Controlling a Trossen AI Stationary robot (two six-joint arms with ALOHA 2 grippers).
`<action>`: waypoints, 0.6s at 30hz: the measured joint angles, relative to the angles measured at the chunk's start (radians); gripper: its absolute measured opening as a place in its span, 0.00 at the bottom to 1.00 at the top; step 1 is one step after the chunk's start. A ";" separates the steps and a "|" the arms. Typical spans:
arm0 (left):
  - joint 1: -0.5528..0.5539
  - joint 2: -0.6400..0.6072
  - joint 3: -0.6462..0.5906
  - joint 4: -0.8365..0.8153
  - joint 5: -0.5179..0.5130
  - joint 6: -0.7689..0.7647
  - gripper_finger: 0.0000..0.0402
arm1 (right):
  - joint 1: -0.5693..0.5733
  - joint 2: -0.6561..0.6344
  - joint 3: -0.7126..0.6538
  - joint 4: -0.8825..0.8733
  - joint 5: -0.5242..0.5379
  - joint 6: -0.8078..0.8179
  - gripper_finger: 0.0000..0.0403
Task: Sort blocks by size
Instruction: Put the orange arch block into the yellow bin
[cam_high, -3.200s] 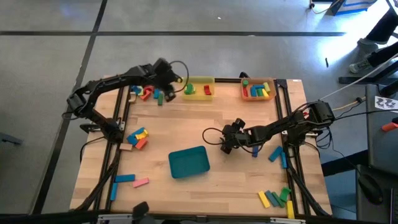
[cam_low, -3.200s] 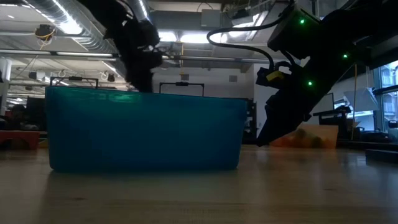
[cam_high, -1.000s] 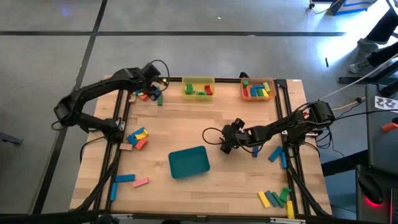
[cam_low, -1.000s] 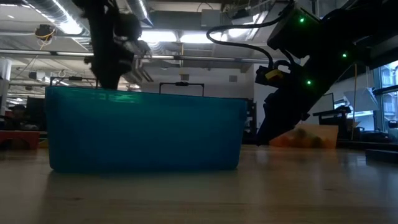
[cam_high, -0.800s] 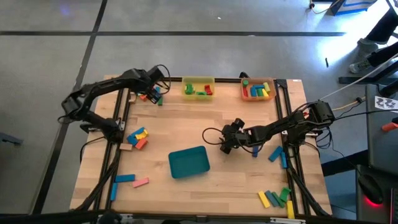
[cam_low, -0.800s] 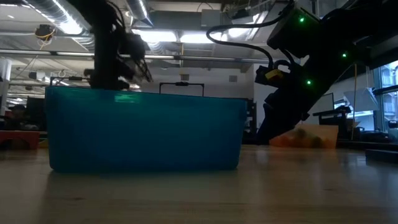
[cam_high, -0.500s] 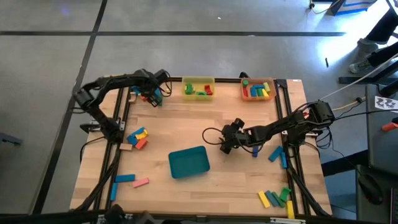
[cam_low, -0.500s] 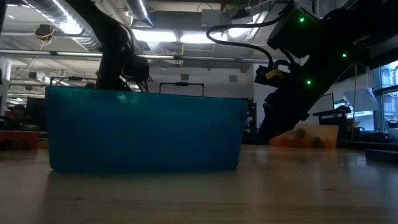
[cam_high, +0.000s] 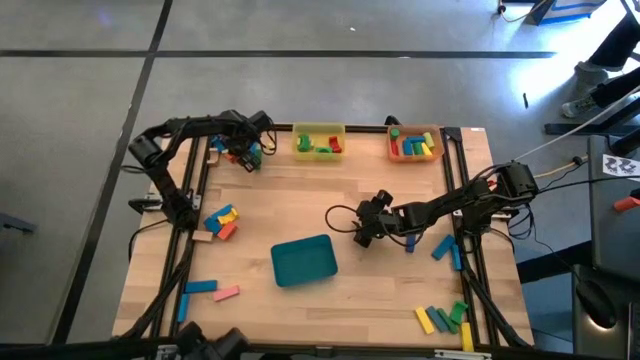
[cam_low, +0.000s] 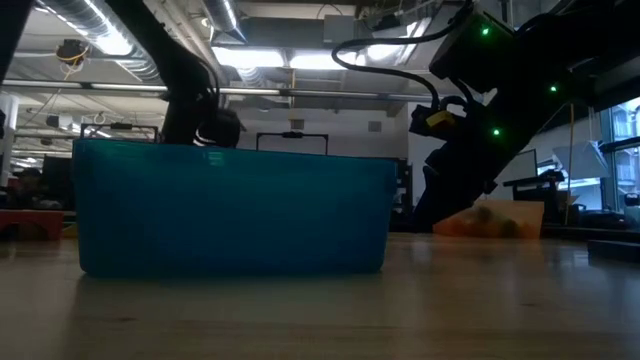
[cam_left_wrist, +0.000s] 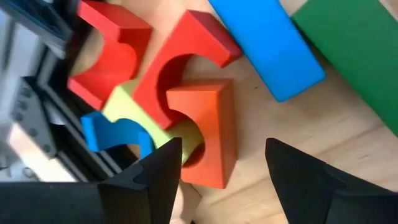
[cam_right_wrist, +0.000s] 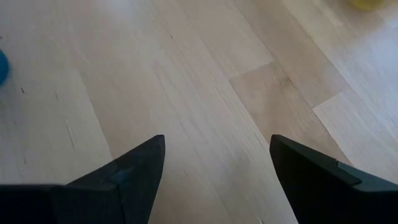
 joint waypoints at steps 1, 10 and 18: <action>0.005 0.005 0.000 0.000 0.008 0.000 0.52 | 0.000 0.000 0.000 0.001 0.000 0.000 0.72; 0.042 0.046 0.000 0.040 0.103 0.037 0.40 | 0.000 0.000 0.000 0.000 0.000 0.000 0.72; 0.065 0.062 0.000 0.042 0.132 0.068 0.23 | 0.000 0.000 0.000 0.000 -0.010 -0.001 0.72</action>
